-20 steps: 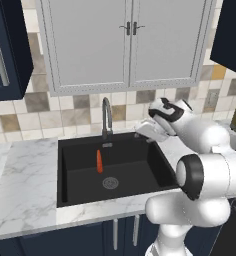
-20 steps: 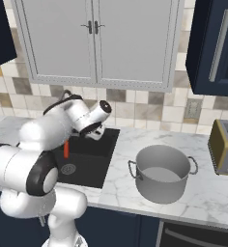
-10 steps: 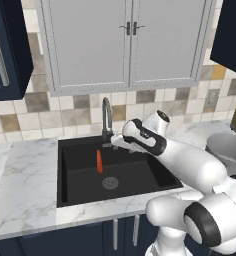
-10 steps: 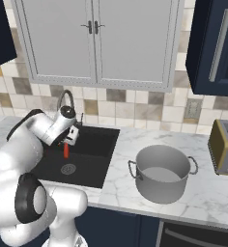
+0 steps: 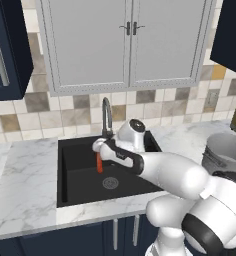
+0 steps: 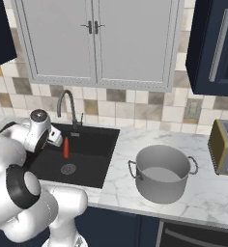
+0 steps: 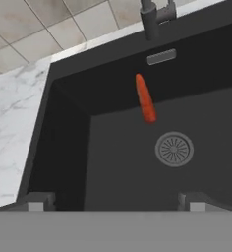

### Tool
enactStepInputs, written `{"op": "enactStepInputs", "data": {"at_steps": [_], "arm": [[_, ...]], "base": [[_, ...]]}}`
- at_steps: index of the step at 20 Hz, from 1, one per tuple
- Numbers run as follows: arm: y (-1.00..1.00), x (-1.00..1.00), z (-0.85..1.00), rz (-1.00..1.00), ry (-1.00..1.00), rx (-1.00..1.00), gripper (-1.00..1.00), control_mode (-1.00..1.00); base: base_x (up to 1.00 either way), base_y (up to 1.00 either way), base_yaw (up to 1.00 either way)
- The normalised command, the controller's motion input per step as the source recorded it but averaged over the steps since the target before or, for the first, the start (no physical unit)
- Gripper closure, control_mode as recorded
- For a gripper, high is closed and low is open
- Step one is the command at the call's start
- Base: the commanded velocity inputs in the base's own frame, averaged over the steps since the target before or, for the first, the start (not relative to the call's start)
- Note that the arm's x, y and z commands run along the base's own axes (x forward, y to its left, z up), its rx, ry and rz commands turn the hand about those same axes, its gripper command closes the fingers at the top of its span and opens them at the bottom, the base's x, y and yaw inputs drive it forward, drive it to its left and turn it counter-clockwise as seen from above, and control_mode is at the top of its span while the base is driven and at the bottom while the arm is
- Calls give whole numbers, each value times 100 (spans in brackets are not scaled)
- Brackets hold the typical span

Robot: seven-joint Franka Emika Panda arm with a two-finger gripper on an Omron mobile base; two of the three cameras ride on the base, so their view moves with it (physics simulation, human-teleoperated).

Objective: Dump the carrot from the pot into the sink. Then turn on the water and wash the carrot. Then turn off the water and put the carrot back in the pot.

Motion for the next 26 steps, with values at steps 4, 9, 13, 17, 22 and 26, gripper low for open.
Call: {"op": "enactStepInputs", "data": {"at_steps": [4,9,13,17,22,26], "arm": [[11,29,0,-13,1,-8,-100,-100],[4,15,0,-14,4,-10,-100,-100],[0,0,-5,-12,4,-11,-100,-100],[0,1,-13,-9,7,-11,-100,-100],[0,14,-17,-2,11,-10,-100,-100],[0,19,-19,0,13,-8,-100,-100]], "base": [[0,0,0],[0,0,0],[0,0,0],[0,0,0],[0,0,0],[0,0,0]]}}
